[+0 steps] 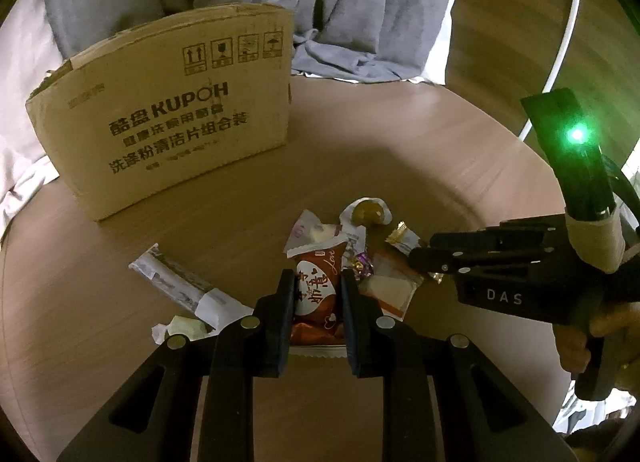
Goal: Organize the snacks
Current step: 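Grasp the red-and-white packet with the left tool while the right grasps the white-and-gold bar, then carry both snacks over the box and open both tools to drop them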
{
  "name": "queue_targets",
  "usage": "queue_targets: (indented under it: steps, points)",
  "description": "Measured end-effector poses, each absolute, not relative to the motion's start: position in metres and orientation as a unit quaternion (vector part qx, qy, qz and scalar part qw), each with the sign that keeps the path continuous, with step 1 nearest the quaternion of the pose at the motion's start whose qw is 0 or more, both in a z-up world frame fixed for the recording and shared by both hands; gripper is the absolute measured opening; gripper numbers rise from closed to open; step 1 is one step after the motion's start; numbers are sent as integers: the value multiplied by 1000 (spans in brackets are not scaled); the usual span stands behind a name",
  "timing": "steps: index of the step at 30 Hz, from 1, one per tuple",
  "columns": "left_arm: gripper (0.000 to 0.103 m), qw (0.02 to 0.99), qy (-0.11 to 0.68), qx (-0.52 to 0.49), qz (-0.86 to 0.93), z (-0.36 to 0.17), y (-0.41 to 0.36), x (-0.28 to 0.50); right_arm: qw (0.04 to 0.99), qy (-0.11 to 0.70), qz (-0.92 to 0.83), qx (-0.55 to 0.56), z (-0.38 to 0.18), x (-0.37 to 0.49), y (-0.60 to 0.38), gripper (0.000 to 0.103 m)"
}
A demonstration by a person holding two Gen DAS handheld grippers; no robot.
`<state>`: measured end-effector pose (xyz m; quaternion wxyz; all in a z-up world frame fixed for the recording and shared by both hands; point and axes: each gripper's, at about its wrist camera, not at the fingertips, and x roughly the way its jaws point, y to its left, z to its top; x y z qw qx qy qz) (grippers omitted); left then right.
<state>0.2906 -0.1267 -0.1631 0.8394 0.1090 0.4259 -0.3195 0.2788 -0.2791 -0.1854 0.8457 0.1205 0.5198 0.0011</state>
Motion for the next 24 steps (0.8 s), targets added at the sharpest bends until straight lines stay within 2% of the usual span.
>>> queue_targets:
  steps: [6, 16, 24]
  points:
    - [22, 842, 424, 105, -317, -160, -125, 289, 847, 520, 8, 112, -185, 281, -277, 20]
    - [22, 860, 396, 85, -310, -136, -113, 289, 876, 469, 12, 112, -148, 268, -267, 20]
    - [22, 888, 339, 71, -301, -86, -99, 295, 909, 400, 32, 112, -95, 270, -252, 20]
